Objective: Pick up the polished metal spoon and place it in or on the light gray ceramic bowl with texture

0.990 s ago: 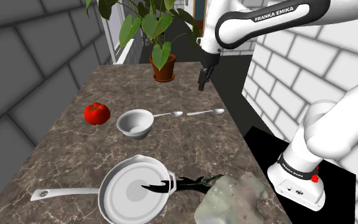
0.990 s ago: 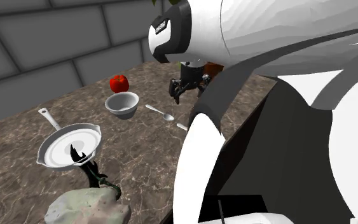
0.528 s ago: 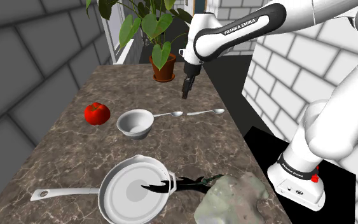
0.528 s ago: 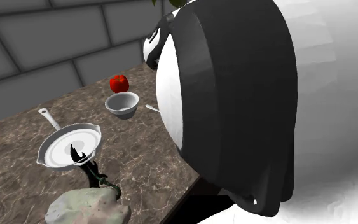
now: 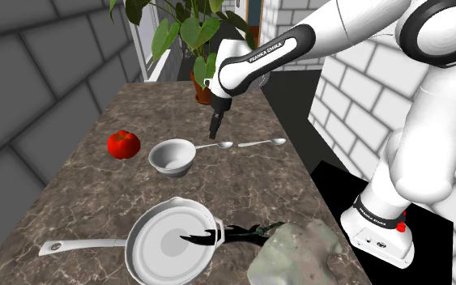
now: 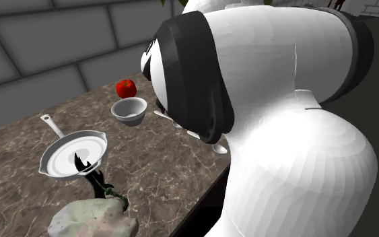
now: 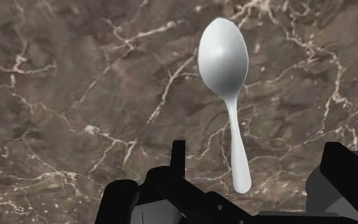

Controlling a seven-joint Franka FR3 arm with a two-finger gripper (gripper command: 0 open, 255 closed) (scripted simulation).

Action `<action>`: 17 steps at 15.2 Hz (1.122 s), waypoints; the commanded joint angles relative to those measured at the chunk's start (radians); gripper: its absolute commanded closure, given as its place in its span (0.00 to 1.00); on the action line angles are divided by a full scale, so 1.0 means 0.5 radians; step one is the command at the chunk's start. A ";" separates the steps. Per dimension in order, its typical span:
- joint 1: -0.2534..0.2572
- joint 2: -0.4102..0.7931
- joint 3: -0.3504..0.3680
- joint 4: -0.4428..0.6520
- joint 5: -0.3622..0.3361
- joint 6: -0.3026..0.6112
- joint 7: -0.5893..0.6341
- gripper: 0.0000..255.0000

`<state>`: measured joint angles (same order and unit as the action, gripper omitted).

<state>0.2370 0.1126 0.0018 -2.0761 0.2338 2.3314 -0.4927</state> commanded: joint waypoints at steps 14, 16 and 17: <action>0.029 0.322 0.060 0.127 0.100 0.212 -0.118 0.00; 0.029 0.322 0.060 0.127 0.100 0.212 -0.118 0.00; 0.029 0.322 0.060 0.127 0.099 0.211 -0.118 0.00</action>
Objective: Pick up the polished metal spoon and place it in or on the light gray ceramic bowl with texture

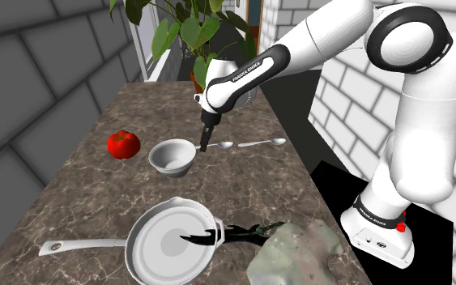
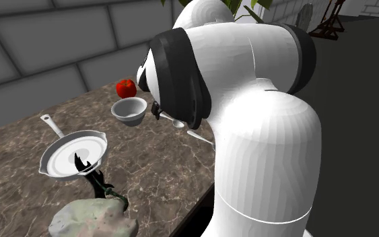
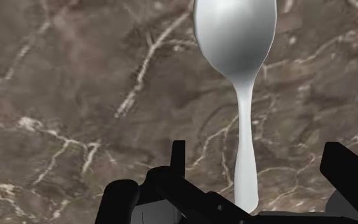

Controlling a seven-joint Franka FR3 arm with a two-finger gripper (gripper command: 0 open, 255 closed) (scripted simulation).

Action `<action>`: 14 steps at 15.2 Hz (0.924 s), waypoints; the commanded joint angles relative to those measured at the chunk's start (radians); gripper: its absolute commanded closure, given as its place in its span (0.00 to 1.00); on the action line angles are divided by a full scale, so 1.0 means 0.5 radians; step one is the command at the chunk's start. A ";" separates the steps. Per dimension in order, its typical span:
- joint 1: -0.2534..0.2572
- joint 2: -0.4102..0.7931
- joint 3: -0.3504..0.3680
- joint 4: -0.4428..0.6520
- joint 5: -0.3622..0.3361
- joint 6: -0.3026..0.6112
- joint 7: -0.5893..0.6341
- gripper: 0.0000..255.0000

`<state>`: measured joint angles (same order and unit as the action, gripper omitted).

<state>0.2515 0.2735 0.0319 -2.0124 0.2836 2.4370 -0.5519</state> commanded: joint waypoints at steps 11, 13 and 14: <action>0.001 -0.016 -0.002 0.007 -0.006 -0.022 0.007 1.00; 0.001 -0.046 -0.006 0.023 -0.017 -0.067 0.022 1.00; 0.002 -0.060 -0.007 0.032 -0.022 -0.090 0.029 1.00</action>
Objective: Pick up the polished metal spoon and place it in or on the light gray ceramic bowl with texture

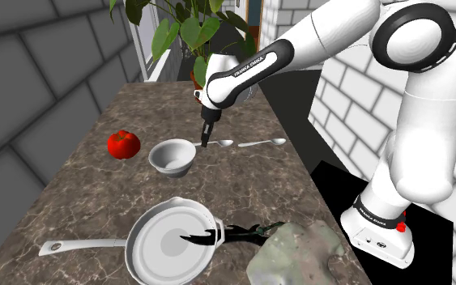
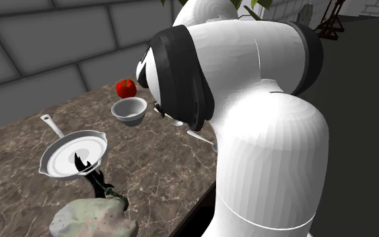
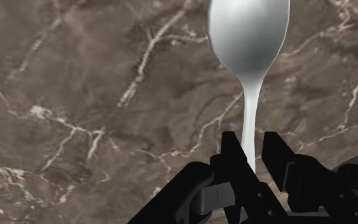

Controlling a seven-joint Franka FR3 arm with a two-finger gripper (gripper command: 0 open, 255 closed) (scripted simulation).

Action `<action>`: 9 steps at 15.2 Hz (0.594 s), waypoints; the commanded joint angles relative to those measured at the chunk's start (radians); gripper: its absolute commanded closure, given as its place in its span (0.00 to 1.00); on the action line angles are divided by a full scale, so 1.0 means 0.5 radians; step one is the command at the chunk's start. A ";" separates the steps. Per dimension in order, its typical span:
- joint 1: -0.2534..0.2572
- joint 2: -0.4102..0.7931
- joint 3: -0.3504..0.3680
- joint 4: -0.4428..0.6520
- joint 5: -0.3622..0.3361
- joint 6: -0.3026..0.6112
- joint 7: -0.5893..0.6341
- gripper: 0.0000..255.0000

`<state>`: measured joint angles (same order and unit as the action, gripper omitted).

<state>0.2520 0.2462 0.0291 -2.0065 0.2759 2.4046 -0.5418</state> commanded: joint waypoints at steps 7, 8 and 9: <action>0.002 -0.098 -0.012 0.092 -0.042 -0.187 0.057 1.00; 0.002 -0.110 -0.013 0.104 -0.046 -0.210 0.063 1.00; 0.002 -0.121 -0.014 0.117 -0.051 -0.234 0.069 1.00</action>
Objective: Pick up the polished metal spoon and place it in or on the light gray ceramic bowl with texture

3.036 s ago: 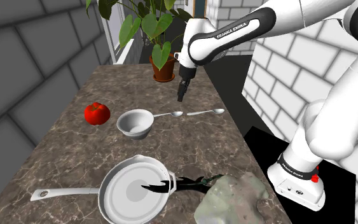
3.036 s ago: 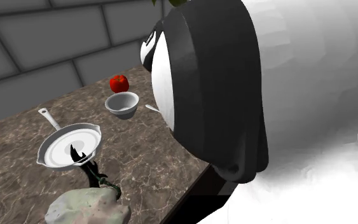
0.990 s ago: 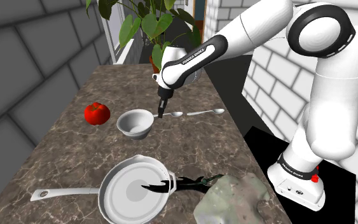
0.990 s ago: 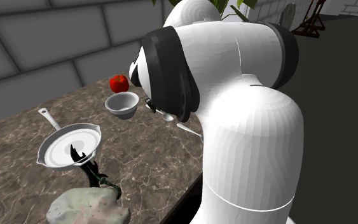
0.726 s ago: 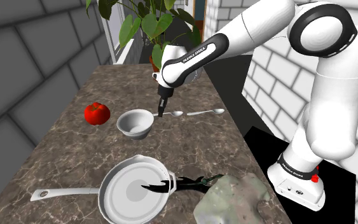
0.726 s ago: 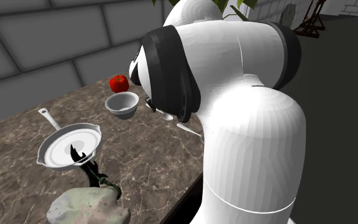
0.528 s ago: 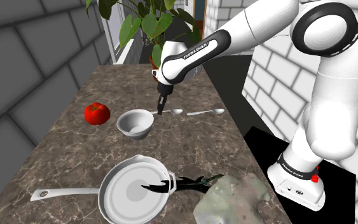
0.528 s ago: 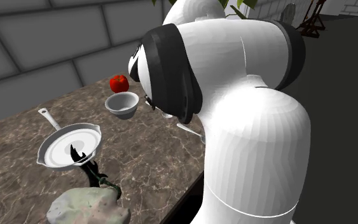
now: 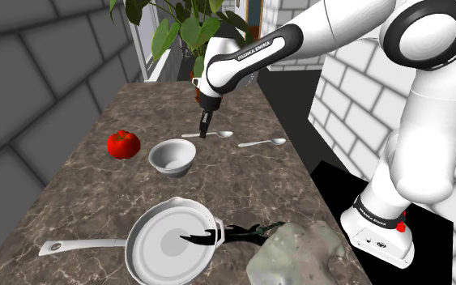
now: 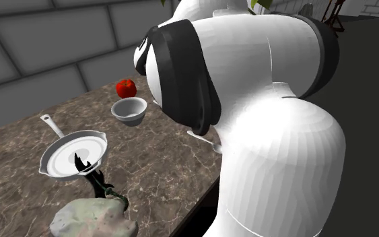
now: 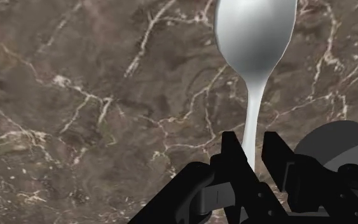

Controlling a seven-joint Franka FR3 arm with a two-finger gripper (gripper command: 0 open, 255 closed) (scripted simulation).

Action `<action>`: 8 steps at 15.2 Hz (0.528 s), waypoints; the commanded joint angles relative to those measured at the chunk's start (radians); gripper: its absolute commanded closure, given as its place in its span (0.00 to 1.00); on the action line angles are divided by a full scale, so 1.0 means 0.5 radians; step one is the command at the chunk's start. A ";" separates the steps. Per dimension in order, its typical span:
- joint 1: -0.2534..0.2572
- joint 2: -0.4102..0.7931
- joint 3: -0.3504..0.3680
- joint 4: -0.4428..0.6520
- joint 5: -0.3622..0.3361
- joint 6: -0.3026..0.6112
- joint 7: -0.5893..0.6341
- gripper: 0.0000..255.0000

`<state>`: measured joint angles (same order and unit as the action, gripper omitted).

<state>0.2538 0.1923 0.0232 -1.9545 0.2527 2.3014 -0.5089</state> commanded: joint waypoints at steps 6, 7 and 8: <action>-0.003 -0.074 -0.008 0.098 -0.029 -0.170 0.041 1.00; -0.003 -0.083 -0.009 0.114 -0.033 -0.195 0.047 1.00; -0.004 -0.092 -0.010 0.130 -0.036 -0.219 0.053 1.00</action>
<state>0.2525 0.1530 0.0190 -1.8947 0.2362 2.2041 -0.4848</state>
